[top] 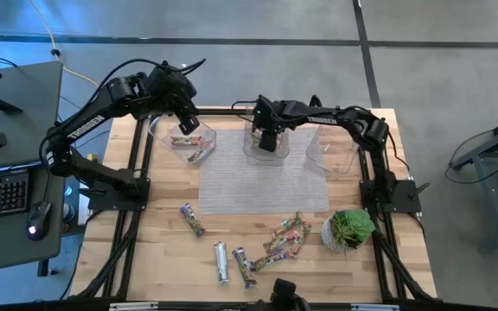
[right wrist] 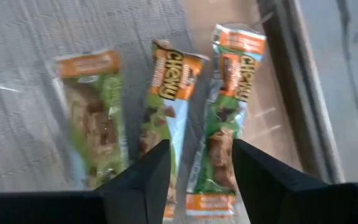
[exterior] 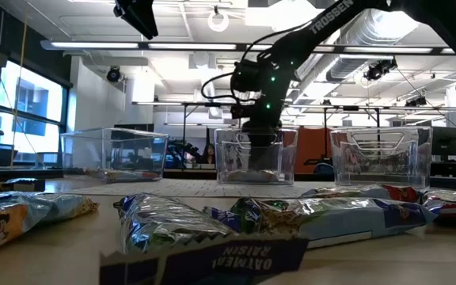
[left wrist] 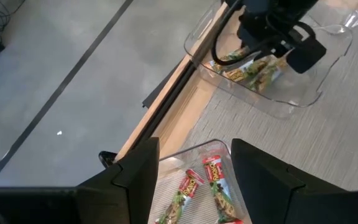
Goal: Pick and place Granola Bars by type
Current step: Put the yellow granola bar into the middle transparent bin
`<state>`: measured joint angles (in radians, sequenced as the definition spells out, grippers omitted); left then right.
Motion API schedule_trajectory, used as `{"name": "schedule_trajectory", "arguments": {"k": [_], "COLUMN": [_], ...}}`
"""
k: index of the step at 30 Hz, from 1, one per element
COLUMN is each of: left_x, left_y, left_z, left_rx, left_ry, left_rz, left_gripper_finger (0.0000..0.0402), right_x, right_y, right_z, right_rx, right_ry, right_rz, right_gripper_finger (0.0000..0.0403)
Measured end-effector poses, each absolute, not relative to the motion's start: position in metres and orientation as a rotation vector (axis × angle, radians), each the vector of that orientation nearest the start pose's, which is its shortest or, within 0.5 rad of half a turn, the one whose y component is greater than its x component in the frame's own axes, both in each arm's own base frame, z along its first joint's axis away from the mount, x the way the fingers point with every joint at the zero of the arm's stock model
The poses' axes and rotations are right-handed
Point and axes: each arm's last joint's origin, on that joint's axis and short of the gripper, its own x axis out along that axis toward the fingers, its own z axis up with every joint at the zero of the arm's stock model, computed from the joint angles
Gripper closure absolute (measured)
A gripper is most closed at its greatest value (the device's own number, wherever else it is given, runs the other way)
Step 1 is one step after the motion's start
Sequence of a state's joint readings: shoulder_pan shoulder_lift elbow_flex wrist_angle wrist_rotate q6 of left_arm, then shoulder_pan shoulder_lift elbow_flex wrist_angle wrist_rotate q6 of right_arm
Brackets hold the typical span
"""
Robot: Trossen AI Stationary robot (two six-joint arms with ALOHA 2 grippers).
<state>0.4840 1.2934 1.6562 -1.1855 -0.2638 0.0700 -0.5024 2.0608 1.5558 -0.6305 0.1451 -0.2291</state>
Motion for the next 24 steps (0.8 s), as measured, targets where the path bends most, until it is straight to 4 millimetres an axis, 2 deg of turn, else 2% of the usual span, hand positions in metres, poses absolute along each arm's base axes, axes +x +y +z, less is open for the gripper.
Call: {"name": "schedule_trajectory", "arguments": {"k": [3, 8, 12, 16, 21, 24], "left_x": [0.192, 0.192, 0.191, 0.186, 0.181, 0.183], "left_y": [0.109, 0.109, 0.109, 0.106, 0.103, 0.104], "left_z": [0.430, 0.430, 0.429, 0.425, 0.417, 0.407], "left_rx": [-0.030, -0.030, -0.036, -0.047, -0.096, -0.121], "left_ry": [0.860, 0.860, 0.873, 0.949, 1.032, 1.064], "left_rz": [0.675, 0.674, 0.661, 0.648, 0.654, 0.661], "left_gripper_finger": [0.0207, 0.0207, 0.0207, 0.0207, 0.0207, 0.0207], "right_x": [0.372, 0.369, 0.366, 0.361, 0.355, 0.352], "right_y": [-0.201, -0.169, -0.130, -0.079, -0.018, 0.015], "right_z": [0.197, 0.242, 0.282, 0.312, 0.328, 0.320], "right_rx": [-0.025, -0.115, -0.160, -0.174, -0.208, -0.258], "right_ry": [1.190, 1.116, 1.004, 0.896, 0.846, 0.924], "right_rz": [-0.440, -0.401, -0.309, -0.036, 0.209, 0.280], "right_gripper_finger": [0.0242, 0.0245, 0.0245, 0.0245, 0.0241, 0.0241]}}
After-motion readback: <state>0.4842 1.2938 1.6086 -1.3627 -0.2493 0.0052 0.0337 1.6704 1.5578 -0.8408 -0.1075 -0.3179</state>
